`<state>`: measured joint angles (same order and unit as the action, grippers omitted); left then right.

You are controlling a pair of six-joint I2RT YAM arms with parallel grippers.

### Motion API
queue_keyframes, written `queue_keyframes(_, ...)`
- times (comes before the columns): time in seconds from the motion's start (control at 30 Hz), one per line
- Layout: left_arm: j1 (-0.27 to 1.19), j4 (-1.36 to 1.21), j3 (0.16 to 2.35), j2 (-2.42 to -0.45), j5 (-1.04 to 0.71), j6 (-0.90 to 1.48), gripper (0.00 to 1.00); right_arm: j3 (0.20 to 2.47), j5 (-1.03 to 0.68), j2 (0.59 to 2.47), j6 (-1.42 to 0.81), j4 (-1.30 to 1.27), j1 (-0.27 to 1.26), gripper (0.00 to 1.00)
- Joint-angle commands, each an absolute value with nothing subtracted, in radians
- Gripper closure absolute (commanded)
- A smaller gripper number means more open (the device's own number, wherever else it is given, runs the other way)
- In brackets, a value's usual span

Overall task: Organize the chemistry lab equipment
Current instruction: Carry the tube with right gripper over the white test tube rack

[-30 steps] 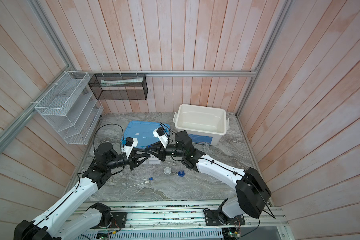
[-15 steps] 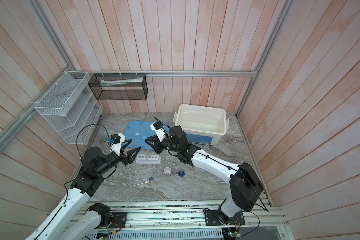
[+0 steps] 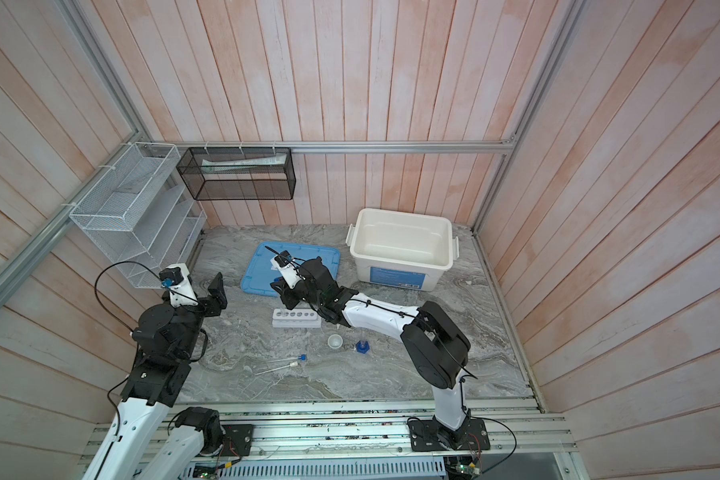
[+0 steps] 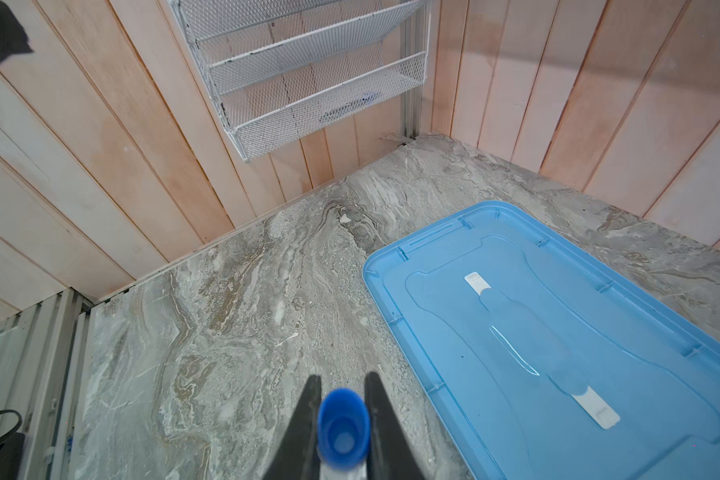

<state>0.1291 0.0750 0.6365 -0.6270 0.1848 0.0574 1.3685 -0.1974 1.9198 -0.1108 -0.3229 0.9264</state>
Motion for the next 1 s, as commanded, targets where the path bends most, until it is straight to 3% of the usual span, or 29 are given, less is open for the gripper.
queue_keyframes(0.0,0.123,0.08,0.621,-0.631,0.202,0.071,0.22,1.417,-0.161,1.948,-0.102,-0.38,0.938,0.92)
queue_keyframes(0.97,0.121,0.076,0.614,-0.62,0.169,0.071,0.22,1.429,-0.092,2.043,-0.065,-0.436,0.973,0.93)
